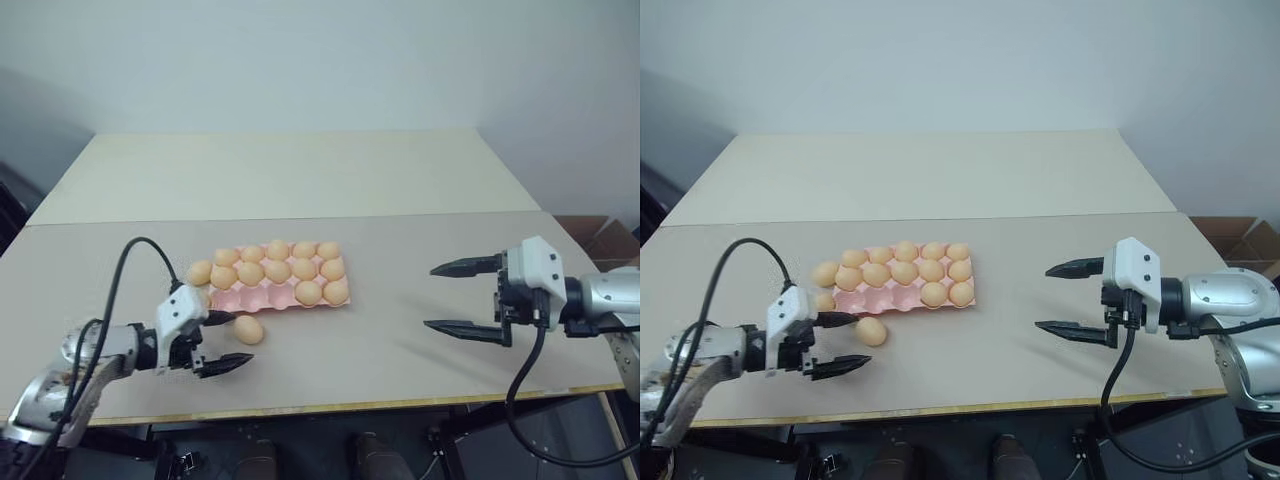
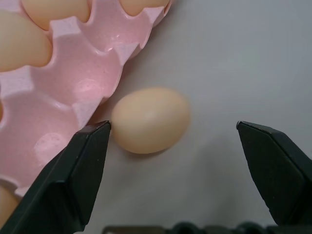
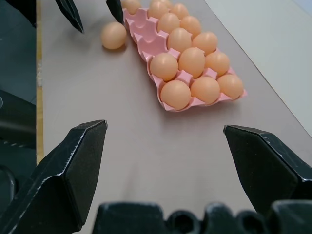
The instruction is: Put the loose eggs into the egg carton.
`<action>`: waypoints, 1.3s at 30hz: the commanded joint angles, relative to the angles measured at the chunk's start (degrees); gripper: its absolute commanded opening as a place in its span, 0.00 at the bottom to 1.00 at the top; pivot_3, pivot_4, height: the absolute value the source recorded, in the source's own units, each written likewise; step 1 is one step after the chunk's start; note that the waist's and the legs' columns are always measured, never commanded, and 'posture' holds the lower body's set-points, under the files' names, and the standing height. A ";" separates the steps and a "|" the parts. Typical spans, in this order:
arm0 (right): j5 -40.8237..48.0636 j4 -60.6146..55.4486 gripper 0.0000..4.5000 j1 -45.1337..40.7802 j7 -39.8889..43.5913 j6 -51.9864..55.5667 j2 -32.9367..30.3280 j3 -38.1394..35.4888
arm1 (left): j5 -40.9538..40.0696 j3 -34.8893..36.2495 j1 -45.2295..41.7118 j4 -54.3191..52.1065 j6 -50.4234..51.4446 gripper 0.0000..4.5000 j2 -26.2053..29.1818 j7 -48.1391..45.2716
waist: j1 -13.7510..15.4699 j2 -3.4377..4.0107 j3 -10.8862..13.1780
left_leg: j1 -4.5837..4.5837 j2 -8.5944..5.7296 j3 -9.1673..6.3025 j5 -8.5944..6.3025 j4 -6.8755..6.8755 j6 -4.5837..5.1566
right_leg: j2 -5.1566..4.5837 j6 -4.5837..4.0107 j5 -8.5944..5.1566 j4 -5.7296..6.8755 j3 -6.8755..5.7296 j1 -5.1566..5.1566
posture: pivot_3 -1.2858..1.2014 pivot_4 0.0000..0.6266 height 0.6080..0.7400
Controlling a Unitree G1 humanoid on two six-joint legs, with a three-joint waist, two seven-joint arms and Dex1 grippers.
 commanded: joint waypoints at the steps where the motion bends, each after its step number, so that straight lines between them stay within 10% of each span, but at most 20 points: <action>1: 1.56 -2.14 0.99 0.61 -0.74 -0.36 -0.77 -2.35 | 2.09 -1.50 -0.99 -2.05 -0.22 1.00 -1.14 2.97 | 0.03 0.00 0.00 | 0.00 0.00 0.01 0.00 0.00 0.00 | 0.00 0.00 0.00 0.00 0.02 0.00 | 0.52 0.24 1.00; 19: 2.29 -3.85 0.99 1.99 -2.35 -0.58 -1.07 -2.36 | 1.40 -0.97 0.82 -7.23 8.24 1.00 -4.56 11.60 | -0.04 -0.02 -0.01 | 0.04 -0.03 0.09 0.00 0.00 0.00 | 0.00 0.07 0.04 0.00 0.13 0.00 | 0.52 0.24 1.00; 29: 2.13 -3.29 1.00 1.52 -2.39 -0.64 -0.97 -1.97 | -0.57 2.19 3.98 -8.91 7.70 0.44 -2.14 9.01 | -0.11 -0.03 -0.02 | 0.07 -0.03 0.11 0.00 0.00 0.00 | 0.00 -0.13 -0.08 0.00 0.16 0.00 | 0.52 0.24 1.00; 39: 2.19 -3.80 1.00 1.98 -3.00 -0.58 -0.55 -1.99 | -1.69 5.53 5.67 -9.14 3.58 0.44 0.05 4.31 | -0.18 -0.04 -0.02 | 0.08 -0.03 0.17 0.00 0.00 0.00 | 0.00 -0.16 -0.10 0.00 0.20 0.00 | 0.52 0.24 1.00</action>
